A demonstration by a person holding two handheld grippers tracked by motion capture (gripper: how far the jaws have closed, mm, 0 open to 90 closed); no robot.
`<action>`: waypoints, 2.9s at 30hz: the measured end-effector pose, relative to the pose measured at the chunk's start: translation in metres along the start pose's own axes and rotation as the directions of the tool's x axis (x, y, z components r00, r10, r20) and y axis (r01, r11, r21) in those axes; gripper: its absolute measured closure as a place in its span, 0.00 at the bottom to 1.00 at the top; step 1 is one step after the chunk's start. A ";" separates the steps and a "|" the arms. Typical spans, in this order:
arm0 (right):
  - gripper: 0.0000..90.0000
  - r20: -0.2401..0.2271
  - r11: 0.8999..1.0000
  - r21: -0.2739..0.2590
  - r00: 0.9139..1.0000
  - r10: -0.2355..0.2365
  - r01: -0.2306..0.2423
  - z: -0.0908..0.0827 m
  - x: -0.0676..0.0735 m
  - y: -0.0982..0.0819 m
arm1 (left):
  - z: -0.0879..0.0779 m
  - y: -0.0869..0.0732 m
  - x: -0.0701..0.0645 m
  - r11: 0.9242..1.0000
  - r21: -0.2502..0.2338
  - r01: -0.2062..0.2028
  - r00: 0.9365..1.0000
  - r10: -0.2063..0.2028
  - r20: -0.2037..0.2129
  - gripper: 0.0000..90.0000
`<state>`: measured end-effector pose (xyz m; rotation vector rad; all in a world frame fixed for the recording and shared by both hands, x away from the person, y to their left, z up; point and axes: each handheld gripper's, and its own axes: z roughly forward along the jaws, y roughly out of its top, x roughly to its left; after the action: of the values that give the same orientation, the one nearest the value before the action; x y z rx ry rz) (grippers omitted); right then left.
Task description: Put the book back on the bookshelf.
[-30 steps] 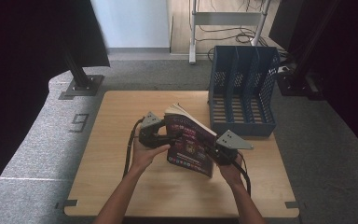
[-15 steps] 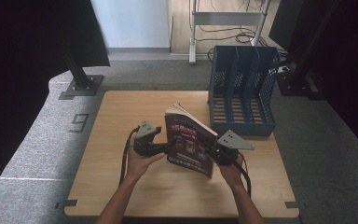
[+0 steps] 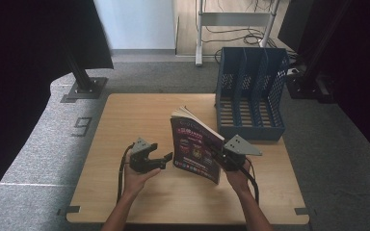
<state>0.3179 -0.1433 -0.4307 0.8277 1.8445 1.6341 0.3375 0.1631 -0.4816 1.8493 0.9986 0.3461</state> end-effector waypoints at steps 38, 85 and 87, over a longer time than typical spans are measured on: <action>0.91 0.039 0.998 -0.060 0.999 0.028 -0.026 -0.007 0.014 0.033 | -0.009 -0.036 0.018 0.996 0.077 0.046 0.998 -0.044 -0.035 0.23; 0.91 0.147 0.988 -0.145 0.987 0.068 -0.047 -0.013 -0.022 0.080 | -0.010 -0.038 0.022 0.994 0.088 0.063 0.997 -0.059 -0.050 0.24; 0.91 0.153 0.988 -0.148 0.986 0.069 -0.046 -0.014 -0.024 0.081 | -0.010 -0.038 0.022 0.994 0.088 0.063 0.997 -0.059 -0.049 0.24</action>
<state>0.3310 -0.1641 -0.3489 0.9263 1.5878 1.6640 0.3266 0.1929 -0.5128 1.8943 1.1159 0.3131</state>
